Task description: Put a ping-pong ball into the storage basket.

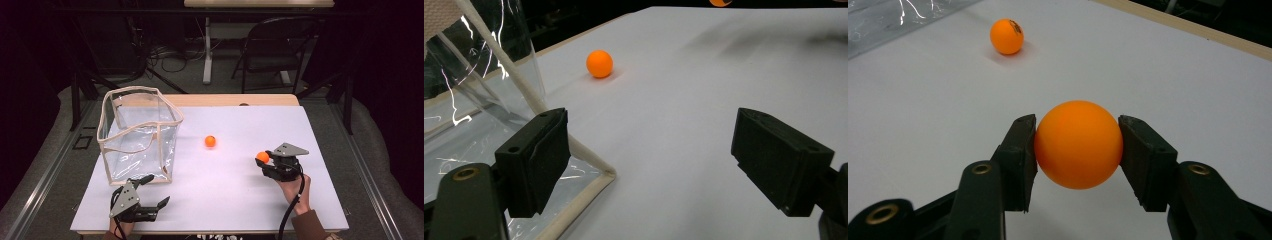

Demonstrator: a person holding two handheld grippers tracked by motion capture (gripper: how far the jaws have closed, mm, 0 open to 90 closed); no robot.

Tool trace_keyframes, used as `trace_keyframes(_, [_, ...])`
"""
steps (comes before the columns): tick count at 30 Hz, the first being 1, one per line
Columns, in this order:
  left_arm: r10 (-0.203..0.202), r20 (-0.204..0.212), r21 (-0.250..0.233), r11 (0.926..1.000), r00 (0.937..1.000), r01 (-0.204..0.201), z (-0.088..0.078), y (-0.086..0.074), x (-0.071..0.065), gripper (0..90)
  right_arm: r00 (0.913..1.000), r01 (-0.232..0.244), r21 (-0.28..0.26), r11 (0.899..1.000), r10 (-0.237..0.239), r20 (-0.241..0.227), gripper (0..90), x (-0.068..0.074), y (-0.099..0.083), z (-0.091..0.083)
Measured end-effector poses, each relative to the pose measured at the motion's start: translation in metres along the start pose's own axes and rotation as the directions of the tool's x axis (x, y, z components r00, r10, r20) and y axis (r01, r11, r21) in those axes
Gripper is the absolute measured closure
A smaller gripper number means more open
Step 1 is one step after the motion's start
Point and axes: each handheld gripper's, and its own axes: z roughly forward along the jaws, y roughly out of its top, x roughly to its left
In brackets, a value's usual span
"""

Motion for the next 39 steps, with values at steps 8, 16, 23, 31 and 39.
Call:
trace_keyframes(8, [-0.001, -0.002, 0.003, 1.0, 1.0, 0.001, -0.001, 0.0, 0.0, 15.9, 0.9994, 0.022, -0.006, 1.0, -0.023, -0.025, 51.0, 0.009, 0.008, 0.005])
trace_keyframes(16, [-0.001, -0.001, 0.003, 1.0, 1.0, 0.001, 0.0, 0.0, 0.0, 15.9, 0.9987, 0.029, -0.017, 0.999, -0.03, -0.042, 51.0, 0.013, 0.013, 0.008])
trace_keyframes(23, [-0.001, -0.001, 0.003, 1.0, 1.0, 0.001, 0.0, 0.0, 0.0, 15.9, 0.998, 0.035, -0.016, 0.999, -0.036, -0.053, 51.0, 0.018, 0.015, 0.012])
trace_keyframes(31, [0.0, 0.002, 0.001, 1.0, 1.0, 0.0, 0.0, 0.0, 0.0, 15.9, 0.997, 0.035, -0.025, 0.999, -0.036, -0.069, 51.0, 0.023, 0.019, 0.017])
trace_keyframes(39, [-0.001, 0.003, 0.002, 1.0, 1.0, 0.001, 0.001, 0.0, 0.0, 15.9, 0.9949, 0.043, -0.027, 0.999, -0.045, -0.09, 51.0, 0.03, 0.022, 0.023])
